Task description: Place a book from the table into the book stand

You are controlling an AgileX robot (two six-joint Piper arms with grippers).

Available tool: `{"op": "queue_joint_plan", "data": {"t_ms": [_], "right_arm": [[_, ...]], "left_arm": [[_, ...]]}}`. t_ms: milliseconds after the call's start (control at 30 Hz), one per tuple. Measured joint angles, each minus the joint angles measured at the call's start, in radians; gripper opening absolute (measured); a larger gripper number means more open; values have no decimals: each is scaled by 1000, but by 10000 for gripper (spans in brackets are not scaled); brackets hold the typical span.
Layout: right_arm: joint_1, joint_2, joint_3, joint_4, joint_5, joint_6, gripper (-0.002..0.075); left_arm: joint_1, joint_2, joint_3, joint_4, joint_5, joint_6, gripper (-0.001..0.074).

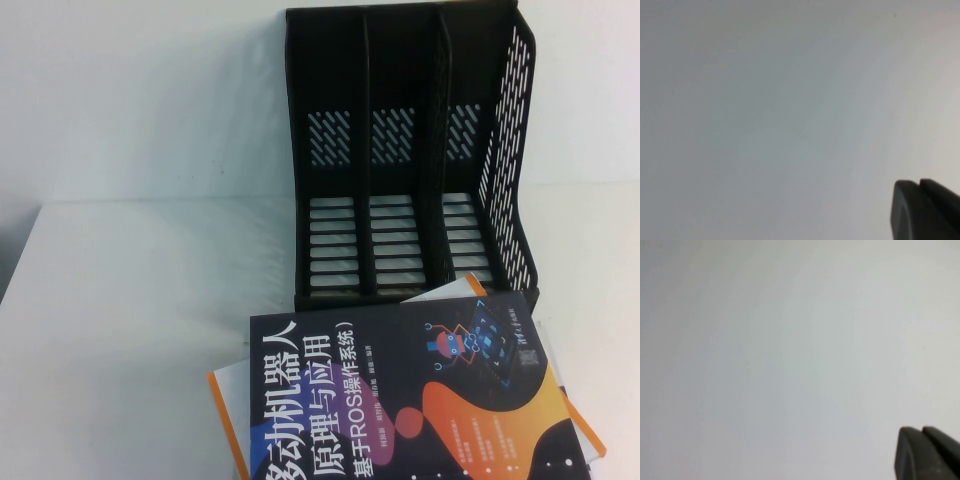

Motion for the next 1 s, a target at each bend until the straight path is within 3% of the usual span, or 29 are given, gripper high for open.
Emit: {"op": "queue_joint_plan", "data": {"t_ms": [233, 333, 467, 667, 900, 1000], "right_arm": [[0, 220, -226, -196, 297, -24, -3], [0, 339, -279, -219, 457, -26, -3], [0, 397, -300, -208, 510, -4, -3], [0, 398, -265, -35, 550, 26, -3], [15, 441, -144, -17, 681, -73, -3], [48, 518, -140, -15, 775, -136, -3]], "left_arm": [[0, 90, -223, 112, 436, -41, -4], [0, 178, -247, 106, 622, -43, -4], [0, 270, -247, 57, 817, -43, -4], [0, 294, -247, 31, 926, -15, -4], [0, 297, -247, 22, 947, -6, -4], [0, 316, -247, -24, 953, 77, -4]]}}
